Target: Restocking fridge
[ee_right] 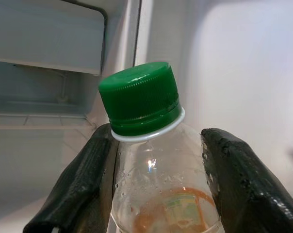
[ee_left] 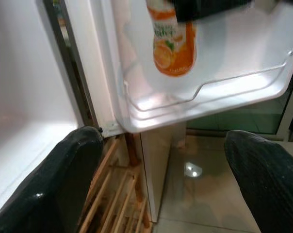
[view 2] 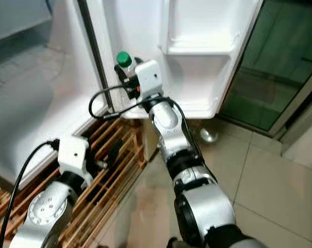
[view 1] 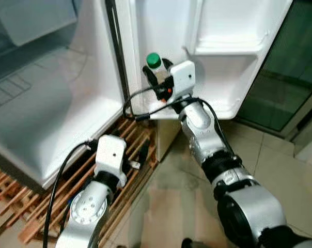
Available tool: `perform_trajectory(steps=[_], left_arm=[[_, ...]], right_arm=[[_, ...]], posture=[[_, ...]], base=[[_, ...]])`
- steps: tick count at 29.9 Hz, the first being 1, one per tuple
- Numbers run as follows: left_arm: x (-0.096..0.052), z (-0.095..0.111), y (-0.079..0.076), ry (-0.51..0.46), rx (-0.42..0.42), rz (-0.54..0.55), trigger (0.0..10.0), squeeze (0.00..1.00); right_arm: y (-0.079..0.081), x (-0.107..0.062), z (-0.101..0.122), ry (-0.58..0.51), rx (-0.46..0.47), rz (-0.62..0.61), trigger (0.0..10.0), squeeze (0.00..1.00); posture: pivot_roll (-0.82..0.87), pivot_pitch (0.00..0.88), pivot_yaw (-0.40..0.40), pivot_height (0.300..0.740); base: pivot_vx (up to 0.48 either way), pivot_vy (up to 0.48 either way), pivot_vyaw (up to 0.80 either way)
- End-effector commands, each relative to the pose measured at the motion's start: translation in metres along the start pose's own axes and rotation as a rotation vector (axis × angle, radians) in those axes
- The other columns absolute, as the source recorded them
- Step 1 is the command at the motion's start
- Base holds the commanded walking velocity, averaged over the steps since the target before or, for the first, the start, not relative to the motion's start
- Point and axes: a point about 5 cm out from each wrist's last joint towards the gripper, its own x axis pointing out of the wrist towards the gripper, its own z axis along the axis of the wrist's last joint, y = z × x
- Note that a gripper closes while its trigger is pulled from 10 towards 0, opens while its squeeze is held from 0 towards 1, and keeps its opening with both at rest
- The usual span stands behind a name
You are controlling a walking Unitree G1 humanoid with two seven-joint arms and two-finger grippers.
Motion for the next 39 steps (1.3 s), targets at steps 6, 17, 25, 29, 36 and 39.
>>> perform_trajectory(steps=[6, 17, 25, 29, 36, 39], left_arm=[[-0.017, 0.007, 0.005, -0.036, 0.044, -0.007, 10.0, 0.0], [-0.02, 0.005, 0.008, -0.013, 0.074, 0.027, 10.0, 0.0], [-0.022, 0.008, 0.01, -0.036, 0.123, 0.061, 10.0, 0.0], [-0.025, 0.009, 0.011, -0.04, 0.146, 0.069, 10.0, 0.0], [-0.026, 0.013, 0.012, -0.06, 0.16, 0.068, 10.0, 0.0], [-0.025, 0.014, 0.012, -0.066, 0.168, 0.075, 10.0, 0.0]], right_arm=[[0.004, 0.003, 0.002, -0.021, -0.068, 0.016, 10.0, 0.0], [0.016, 0.012, -0.013, 0.136, 0.018, -0.066, 10.0, 0.0], [0.029, 0.009, -0.013, 0.083, -0.083, 0.027, 10.0, 0.0], [0.036, 0.004, -0.02, 0.11, -0.154, 0.075, 10.0, 0.0], [0.039, -0.007, -0.032, 0.127, -0.265, 0.102, 10.0, 0.0], [0.044, -0.012, -0.037, 0.13, -0.41, 0.148, 10.0, 0.0]], posture=[[0.13, 0.184, 0.074, 0.74], [0.12, 0.172, 0.076, 0.74], [0.13, 0.161, 0.075, 0.74], [0.13, 0.161, 0.075, 0.74], [0.14, 0.16, 0.084, 0.74], [0.14, 0.162, 0.087, 0.74]], base=[[0.0, 0.0, 0.0], [0.0, 0.0, 0.0], [0.0, 0.0, 0.0], [0.0, 0.0, 0.0], [0.0, 0.0, 0.0], [0.0, 0.0, 0.0]])
